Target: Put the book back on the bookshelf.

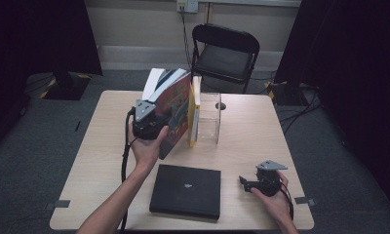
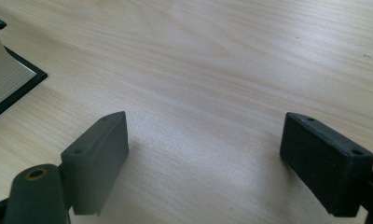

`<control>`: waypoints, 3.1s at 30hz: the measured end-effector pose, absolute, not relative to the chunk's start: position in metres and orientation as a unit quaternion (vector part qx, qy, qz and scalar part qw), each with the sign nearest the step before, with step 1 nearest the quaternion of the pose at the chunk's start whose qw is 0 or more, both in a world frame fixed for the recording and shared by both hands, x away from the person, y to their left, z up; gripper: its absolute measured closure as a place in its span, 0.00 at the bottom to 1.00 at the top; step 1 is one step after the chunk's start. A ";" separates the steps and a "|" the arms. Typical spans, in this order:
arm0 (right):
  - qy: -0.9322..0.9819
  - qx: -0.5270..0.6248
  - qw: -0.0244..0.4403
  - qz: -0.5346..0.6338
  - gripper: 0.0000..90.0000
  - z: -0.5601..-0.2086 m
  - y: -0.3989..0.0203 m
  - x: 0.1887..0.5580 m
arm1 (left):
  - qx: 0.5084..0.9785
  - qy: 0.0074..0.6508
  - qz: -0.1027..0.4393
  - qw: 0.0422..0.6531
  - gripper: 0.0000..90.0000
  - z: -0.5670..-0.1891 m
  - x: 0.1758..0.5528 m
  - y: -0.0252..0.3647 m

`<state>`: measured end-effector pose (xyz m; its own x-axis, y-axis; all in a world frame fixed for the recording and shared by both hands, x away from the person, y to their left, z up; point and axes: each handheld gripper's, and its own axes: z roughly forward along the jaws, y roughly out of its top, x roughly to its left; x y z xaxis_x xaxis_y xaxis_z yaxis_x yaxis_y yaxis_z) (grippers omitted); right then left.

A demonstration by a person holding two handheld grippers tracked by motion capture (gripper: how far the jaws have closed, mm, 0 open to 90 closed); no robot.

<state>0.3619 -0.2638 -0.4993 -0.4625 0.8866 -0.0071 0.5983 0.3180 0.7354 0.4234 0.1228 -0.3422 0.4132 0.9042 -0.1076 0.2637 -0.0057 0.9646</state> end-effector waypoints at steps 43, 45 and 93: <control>0.784 0.474 0.211 0.341 0.17 -0.499 -0.264 0.362 | 0.656 0.456 0.321 0.508 0.80 -0.394 0.465 0.093; 0.784 0.474 0.211 0.341 0.17 -0.499 -0.264 0.362 | 0.657 0.455 0.316 0.511 0.79 -0.393 0.462 0.095; 0.783 0.476 0.212 0.341 0.17 -0.499 -0.263 0.362 | 0.788 0.463 0.143 0.380 0.61 -0.289 0.486 0.107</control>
